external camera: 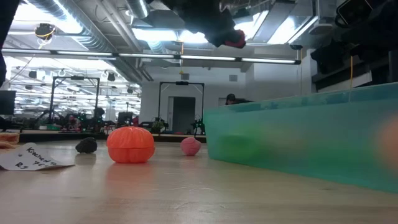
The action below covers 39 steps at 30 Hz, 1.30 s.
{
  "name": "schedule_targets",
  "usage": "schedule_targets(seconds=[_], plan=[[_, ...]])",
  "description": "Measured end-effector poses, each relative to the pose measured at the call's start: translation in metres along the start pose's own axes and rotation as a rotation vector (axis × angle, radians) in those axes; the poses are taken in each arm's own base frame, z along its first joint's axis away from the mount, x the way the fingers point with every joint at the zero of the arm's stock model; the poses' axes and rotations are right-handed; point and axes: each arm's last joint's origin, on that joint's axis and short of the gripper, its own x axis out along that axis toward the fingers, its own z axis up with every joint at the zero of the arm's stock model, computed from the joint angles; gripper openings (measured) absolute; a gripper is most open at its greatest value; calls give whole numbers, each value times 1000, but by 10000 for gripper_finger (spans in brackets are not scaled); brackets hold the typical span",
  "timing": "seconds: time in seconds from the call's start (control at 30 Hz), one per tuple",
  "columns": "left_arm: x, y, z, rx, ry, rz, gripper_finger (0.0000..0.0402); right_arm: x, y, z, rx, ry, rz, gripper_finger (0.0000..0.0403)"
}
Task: Pick and placing Produce into tupperware
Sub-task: Put the raspberry into the green bin
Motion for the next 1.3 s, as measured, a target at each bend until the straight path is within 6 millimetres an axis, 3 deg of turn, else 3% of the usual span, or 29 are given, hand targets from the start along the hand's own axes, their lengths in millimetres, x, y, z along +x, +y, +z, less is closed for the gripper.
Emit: schedule_targets(seconds=[0.33,0.47,0.73,1.0,1.3], plan=[[0,1,7,32,-28,15,83,0,0,0,-2,0,-1,278],[9,2,6,46,-35,25,83,0,0,0,-3,-2,-1,278],[32,3,3,80,-63,30,83,0,0,0,-4,-2,-1,278],[69,8,-10,82,-75,47,83,0,0,0,-5,-2,-1,278],[90,14,-12,80,-65,68,83,0,0,0,-5,-2,-1,278]])
